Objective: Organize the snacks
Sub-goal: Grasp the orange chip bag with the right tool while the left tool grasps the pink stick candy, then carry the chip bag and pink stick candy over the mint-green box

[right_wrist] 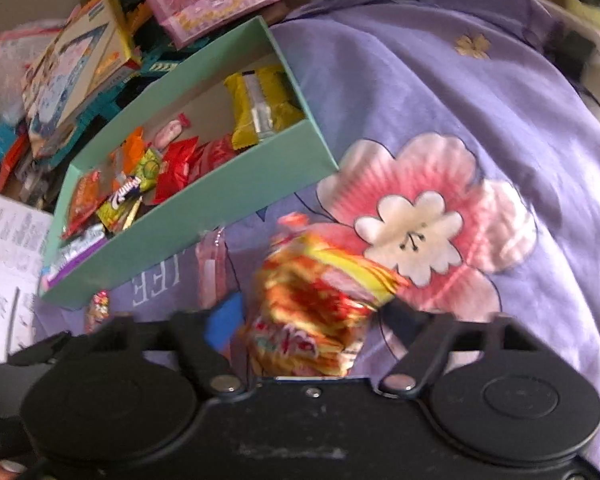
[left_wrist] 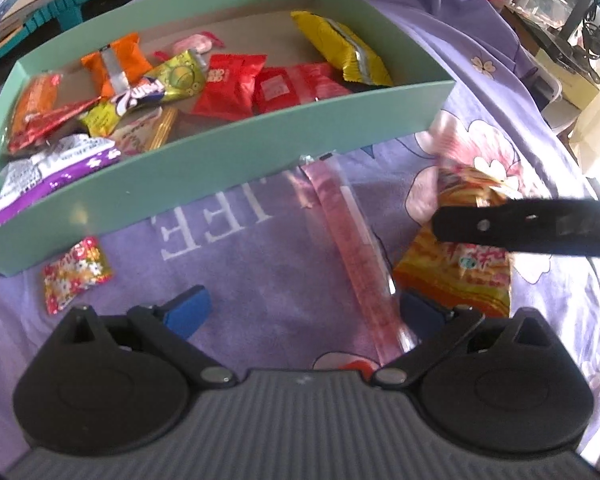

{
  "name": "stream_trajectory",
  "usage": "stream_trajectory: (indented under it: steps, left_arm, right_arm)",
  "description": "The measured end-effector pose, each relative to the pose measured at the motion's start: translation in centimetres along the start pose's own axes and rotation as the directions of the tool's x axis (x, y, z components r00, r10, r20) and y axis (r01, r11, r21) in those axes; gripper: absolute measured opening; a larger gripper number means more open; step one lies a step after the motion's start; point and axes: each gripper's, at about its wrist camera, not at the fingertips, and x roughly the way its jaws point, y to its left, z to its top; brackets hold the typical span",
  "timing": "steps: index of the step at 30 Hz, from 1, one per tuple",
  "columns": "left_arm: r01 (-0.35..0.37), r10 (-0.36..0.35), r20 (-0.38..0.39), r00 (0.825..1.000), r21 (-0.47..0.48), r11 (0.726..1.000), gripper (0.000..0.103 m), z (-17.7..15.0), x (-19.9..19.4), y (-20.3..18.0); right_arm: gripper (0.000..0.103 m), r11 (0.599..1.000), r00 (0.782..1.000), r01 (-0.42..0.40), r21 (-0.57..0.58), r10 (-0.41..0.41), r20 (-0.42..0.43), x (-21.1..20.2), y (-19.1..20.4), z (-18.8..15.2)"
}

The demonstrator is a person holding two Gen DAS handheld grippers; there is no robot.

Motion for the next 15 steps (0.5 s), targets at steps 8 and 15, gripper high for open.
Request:
stream_trajectory:
  steps: [8, 15]
  left_arm:
    - [0.003, -0.004, 0.019, 1.000, 0.011, 1.000, 0.083, 1.1, 0.7, -1.4]
    - [0.028, -0.029, 0.021, 0.999, 0.056, 0.998, 0.070, 1.4, 0.9, -3.0]
  right_arm:
    - [0.054, 0.996, 0.999, 0.041, -0.084, -0.041, 0.008, -1.2, -1.1, 0.0]
    - [0.058, 0.999, 1.000, 0.024, -0.048, -0.024, 0.006, -1.0, -2.3, -0.1]
